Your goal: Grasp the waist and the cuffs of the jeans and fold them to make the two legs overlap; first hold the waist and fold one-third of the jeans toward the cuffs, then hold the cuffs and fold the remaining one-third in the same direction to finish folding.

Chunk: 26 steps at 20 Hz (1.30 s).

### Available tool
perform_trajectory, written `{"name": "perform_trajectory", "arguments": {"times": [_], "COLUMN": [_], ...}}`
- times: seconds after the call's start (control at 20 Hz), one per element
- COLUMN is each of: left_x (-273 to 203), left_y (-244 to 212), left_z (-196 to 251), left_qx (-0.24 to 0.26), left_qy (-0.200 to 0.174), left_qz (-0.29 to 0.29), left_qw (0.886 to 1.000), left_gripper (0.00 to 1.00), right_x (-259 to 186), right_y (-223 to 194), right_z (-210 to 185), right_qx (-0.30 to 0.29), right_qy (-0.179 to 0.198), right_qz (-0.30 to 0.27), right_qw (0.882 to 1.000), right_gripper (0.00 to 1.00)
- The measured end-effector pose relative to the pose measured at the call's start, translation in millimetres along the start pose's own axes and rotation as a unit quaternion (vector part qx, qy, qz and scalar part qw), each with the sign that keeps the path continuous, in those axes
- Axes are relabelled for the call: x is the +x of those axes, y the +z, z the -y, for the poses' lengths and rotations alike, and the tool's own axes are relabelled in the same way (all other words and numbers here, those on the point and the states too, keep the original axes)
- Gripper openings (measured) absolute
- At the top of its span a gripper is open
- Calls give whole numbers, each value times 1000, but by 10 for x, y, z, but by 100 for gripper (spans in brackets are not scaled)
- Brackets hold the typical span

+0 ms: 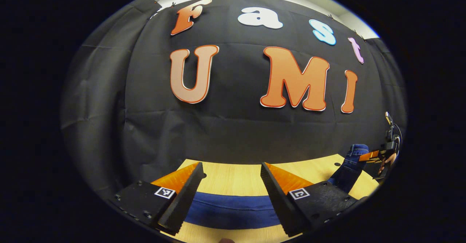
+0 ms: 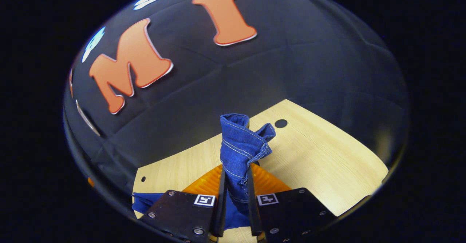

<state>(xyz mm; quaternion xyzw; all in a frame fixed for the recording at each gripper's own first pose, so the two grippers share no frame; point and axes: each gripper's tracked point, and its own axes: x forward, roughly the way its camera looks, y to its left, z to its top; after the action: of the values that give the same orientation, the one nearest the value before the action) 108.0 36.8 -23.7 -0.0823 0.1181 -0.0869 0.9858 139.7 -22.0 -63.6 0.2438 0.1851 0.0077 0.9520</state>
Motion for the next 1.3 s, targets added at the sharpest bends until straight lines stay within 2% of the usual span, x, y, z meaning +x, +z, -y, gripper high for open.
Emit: {"name": "perform_trajectory", "arguments": {"times": [0.35, 0.65, 0.85, 1.0, 1.15, 1.2, 1.25, 1.3], "left_x": [-71, -150, -208, -239, -250, -241, -234, -201], "left_y": [-41, -121, -272, -430, -656, -764, -874, -999], "left_z": [-408, -778, -1029, -1193, -1355, -1393, -1421, -1434], "left_qx": [-18, -28, -33, -39, -57, -68, -86, -109], "left_qy": [25, 53, 75, 87, 100, 102, 102, 102], "left_qz": [-3, -9, -24, -42, -69, -83, -98, -112], "left_qw": [1000, 998, 996, 995, 991, 989, 986, 982], "left_gripper": [97, 97, 98, 98, 97, 97, 97, 97], "right_x": [-256, -121, 25, 87, 44, -35, -70, -110], "right_y": [-159, -860, -1487, -1931, -2224, -2271, -2277, -2295], "right_z": [-904, -1775, -2005, -2022, -2089, -2150, -2190, -2234], "right_qx": [-61, -132, -202, -254, -281, -279, -281, -286], "right_qy": [69, 112, 106, 101, 123, 138, 145, 151], "right_qz": [-4, -39, -67, -99, -131, -131, -124, -121], "right_qw": [996, 984, 971, 957, 943, 941, 941, 938], "right_gripper": [28, 28, 28, 28, 31, 45, 54, 58]}}
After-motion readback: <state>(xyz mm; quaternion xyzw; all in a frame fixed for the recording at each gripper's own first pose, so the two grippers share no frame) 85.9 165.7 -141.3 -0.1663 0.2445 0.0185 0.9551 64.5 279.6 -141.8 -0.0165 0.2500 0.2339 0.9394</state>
